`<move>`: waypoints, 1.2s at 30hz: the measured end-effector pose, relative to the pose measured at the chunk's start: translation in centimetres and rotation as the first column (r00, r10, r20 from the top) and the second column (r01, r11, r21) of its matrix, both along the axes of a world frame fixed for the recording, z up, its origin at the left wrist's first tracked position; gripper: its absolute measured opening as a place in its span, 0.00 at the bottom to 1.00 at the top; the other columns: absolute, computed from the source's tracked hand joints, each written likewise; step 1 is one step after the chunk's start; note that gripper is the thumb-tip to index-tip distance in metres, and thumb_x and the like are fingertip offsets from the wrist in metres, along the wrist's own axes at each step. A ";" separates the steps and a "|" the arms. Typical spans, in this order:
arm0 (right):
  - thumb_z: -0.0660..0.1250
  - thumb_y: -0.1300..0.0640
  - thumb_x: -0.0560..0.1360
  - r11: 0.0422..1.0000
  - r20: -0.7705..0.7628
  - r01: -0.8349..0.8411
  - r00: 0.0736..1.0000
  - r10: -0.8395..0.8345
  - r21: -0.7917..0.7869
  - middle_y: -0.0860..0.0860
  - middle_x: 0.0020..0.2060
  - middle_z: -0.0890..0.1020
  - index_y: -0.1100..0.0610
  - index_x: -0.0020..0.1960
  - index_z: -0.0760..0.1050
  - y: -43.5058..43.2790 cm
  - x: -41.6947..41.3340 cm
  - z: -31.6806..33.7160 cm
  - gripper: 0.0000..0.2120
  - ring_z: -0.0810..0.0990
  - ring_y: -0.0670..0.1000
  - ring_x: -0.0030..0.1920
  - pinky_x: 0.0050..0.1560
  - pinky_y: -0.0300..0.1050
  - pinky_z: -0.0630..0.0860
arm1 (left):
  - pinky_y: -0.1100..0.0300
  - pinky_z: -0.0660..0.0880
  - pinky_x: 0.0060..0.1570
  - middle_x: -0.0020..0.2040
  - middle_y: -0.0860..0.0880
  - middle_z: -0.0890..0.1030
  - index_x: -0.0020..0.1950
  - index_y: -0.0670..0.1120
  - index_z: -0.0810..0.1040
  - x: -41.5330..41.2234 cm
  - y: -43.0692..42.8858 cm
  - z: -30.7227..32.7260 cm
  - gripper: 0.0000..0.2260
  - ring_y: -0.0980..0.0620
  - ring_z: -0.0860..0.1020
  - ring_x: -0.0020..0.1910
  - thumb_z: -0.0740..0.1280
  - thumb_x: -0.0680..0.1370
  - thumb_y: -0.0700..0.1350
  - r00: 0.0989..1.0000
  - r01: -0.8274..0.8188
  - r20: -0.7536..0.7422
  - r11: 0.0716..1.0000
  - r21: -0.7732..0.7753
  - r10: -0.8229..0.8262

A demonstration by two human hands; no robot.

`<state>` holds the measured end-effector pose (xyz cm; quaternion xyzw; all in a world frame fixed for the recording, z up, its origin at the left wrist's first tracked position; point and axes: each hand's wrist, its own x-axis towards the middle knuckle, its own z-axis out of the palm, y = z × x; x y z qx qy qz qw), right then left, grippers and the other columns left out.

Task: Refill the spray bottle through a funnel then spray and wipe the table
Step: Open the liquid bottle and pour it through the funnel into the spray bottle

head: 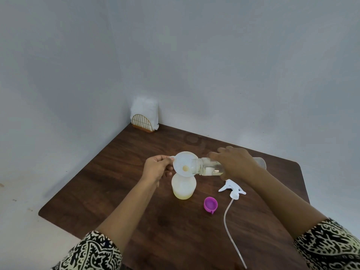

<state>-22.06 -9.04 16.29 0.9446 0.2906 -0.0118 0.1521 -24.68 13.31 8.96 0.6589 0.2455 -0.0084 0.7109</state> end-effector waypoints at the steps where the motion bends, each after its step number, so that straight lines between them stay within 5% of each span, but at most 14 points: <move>1: 0.70 0.49 0.69 1.000 0.000 0.000 1.000 0.000 -0.002 0.48 0.53 0.75 0.46 0.68 0.63 0.0 0.0 0.0 0.30 0.75 0.51 0.52 0.39 0.43 0.69 | 0.64 0.75 0.27 0.35 0.44 0.81 0.50 0.39 0.83 0.0 0.0 0.0 0.05 0.54 0.75 0.29 0.69 0.76 0.39 1.000 0.000 0.001 1.000 -0.004 0.000; 36: 0.70 0.49 0.70 1.000 -0.003 -0.020 1.000 0.020 -0.008 0.48 0.53 0.76 0.46 0.68 0.63 0.0 0.1 0.2 0.29 0.75 0.51 0.52 0.39 0.43 0.67 | 0.63 0.74 0.27 0.33 0.45 0.80 0.49 0.40 0.82 0.0 0.0 -0.1 0.04 0.54 0.75 0.28 0.70 0.76 0.39 1.000 -0.007 -0.014 1.000 -0.001 0.007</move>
